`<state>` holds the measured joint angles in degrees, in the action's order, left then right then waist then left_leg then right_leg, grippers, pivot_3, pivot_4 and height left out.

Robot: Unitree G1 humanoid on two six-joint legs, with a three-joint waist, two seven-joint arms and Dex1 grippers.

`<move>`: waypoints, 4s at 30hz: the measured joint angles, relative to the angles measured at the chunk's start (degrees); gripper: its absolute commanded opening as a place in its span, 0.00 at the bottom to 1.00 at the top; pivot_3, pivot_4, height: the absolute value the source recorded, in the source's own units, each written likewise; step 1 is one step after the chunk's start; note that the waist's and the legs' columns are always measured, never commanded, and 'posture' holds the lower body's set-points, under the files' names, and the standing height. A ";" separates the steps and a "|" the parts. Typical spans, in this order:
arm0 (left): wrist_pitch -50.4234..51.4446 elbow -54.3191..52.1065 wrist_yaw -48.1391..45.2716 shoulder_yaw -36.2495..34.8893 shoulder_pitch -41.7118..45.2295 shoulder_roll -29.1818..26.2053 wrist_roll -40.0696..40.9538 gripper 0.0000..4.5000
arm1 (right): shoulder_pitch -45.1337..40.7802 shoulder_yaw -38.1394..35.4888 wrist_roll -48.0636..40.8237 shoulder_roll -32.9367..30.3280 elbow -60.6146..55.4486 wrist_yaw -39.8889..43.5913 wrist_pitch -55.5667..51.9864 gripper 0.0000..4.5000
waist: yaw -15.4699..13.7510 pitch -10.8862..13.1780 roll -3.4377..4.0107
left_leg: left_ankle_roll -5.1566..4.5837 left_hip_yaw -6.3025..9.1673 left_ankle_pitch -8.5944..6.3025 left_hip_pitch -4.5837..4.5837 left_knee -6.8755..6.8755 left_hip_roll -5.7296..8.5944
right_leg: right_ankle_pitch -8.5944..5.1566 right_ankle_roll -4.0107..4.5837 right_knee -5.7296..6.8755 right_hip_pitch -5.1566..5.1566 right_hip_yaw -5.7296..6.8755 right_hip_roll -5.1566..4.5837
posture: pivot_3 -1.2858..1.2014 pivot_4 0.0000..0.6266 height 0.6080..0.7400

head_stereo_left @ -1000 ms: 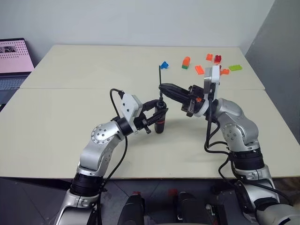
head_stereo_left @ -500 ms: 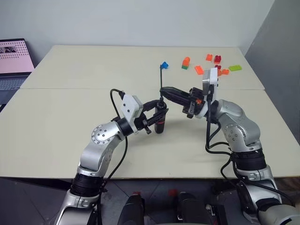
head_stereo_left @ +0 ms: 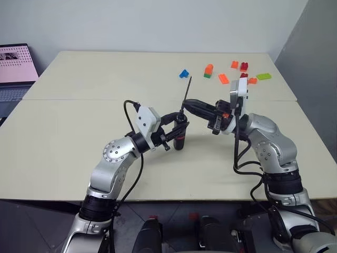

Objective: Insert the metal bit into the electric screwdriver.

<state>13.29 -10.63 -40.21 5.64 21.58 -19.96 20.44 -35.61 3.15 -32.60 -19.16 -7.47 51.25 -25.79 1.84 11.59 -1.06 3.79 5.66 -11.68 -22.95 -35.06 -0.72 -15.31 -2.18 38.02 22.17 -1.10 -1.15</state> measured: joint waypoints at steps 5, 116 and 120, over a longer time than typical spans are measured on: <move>-0.05 0.01 -0.10 -0.02 -0.02 -0.05 -0.14 0.36 | -1.08 1.19 1.86 -1.71 -1.72 -0.41 -0.94 0.00 | 0.00 -0.01 0.00 | 0.00 0.01 0.00 0.01 0.00 0.00 | 0.00 0.00 0.00 0.00 0.01 0.00 | 0.52 0.24 1.00; 26.21 -1.62 -27.46 -14.77 5.43 -28.92 -0.91 0.99 | 10.08 -8.90 4.51 -35.01 -12.26 9.46 -2.22 1.00 | 0.56 -0.10 0.10 | 0.00 -0.30 0.02 -0.92 -0.05 -0.06 | -0.14 -0.06 0.17 0.97 -0.03 -0.06 | 0.52 0.24 1.00; 28.05 -4.82 -29.56 -20.90 -4.60 -35.85 2.26 0.99 | 10.00 -8.80 4.40 -36.87 -10.44 12.47 -1.88 1.00 | 0.30 -0.07 0.03 | -0.01 -0.32 0.03 -0.83 -0.07 -0.11 | -0.13 -0.01 0.29 0.98 -0.03 -0.04 | 0.52 0.24 1.00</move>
<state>41.33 -15.44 -69.77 -15.26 16.99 -55.81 22.70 -25.61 -5.65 -28.20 -56.03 -17.91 63.72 -27.68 2.13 11.52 -1.02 3.78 5.34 -11.65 -23.78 -35.13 -0.83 -15.44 -2.19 38.31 23.15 -1.13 -1.19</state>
